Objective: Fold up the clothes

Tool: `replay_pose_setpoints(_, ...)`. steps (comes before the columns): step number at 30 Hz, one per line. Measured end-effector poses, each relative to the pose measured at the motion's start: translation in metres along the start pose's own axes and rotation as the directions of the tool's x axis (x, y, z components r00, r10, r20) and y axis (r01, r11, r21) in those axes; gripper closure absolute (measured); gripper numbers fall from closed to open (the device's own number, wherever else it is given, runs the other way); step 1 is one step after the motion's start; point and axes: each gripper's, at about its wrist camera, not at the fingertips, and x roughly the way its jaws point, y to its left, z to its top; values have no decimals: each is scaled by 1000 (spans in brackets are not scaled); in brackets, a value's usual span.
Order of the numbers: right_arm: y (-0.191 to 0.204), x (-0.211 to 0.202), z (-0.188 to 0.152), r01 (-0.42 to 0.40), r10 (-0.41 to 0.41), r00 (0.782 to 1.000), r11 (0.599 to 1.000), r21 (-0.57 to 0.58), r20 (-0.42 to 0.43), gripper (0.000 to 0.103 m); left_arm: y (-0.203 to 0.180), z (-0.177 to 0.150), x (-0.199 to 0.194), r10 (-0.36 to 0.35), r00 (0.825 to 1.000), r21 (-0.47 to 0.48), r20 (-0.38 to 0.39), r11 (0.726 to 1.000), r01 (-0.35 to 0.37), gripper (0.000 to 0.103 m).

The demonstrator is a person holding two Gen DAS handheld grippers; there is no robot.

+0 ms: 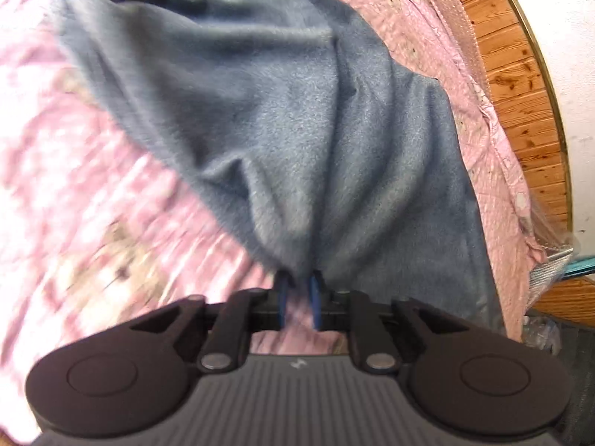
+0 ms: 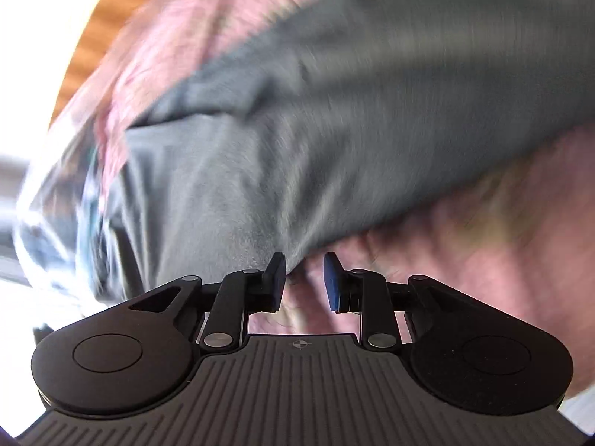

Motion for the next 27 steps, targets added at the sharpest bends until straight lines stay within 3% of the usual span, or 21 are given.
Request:
replay_pose_setpoints(4, 19, -54, 46, 73, -51, 995, 962, -263, 88, 73, -8, -26, -45, 81, 995, 19, 63, 996, -82, 80)
replay_pose_setpoints(7, 39, -45, 88, 149, -69, 980, 877, -457, 186, 64, -52, -29, -44, 54, 990, 74, 131, 995, -65, 80)
replay_pose_setpoints(9, 56, -9, 110, 197, -79, 972, 784, -589, 219, 64, -81, -26, -24, 43, 986, 109, 160, 992, -61, 80)
replay_pose_setpoints(11, 75, 30, 126, 223, -81, 970, 664, -714, 228, 64, -106, -19, 8, 53, 983, 138, 177, 987, -78, 79)
replay_pose_setpoints(13, 82, 67, 139, 214, -100, 977, 519, -827, 190, 67, -113, -14, 36, 140, 974, 148, 176, 975, -166, 80)
replay_pose_setpoints(14, 82, 85, 150, 222, -148, 974, 478, -850, 171, 69, -109, -12, 47, 199, 962, 132, 187, 965, -225, 80)
replay_pose_setpoints(15, 69, 96, 165, 233, -198, 968, 478, -847, 155, 74, -102, -12, 53, 246, 950, 102, 193, 958, -268, 84)
replay_pose_setpoints(16, 56, 105, 181, 245, -248, 959, 480, -842, 138, 62, -93, -13, 51, 235, 952, 80, 194, 964, -254, 94)
replay_pose_setpoints(19, 27, 92, 218, 296, -257, 949, 527, -797, 183, 58, -67, -18, 43, 196, 962, -4, 189, 980, -199, 99)
replay_pose_setpoints(21, 17, 77, 229, 325, -266, 941, 544, -774, 208, 62, -61, -21, 37, 183, 967, -59, 178, 983, -175, 99)
replay_pose_setpoints(22, 12, 69, 234, 339, -271, 937, 552, -762, 221, 72, -64, -23, 34, 192, 965, -52, 179, 981, -186, 99)
replay_pose_setpoints(23, 7, 62, 239, 353, -276, 933, 560, -749, 233, 75, -70, -26, 30, 193, 963, -41, 186, 981, -188, 96)
replay_pose_setpoints(26, 6, 31, 209, 194, -139, 981, 646, -739, 136, 67, -91, -36, 20, 104, 972, 40, 213, 993, -115, 82)
replay_pose_setpoints(27, 3, 32, 198, 161, -127, 987, 644, -748, 102, 65, -100, -38, 23, 119, 971, 67, 207, 989, -135, 80)
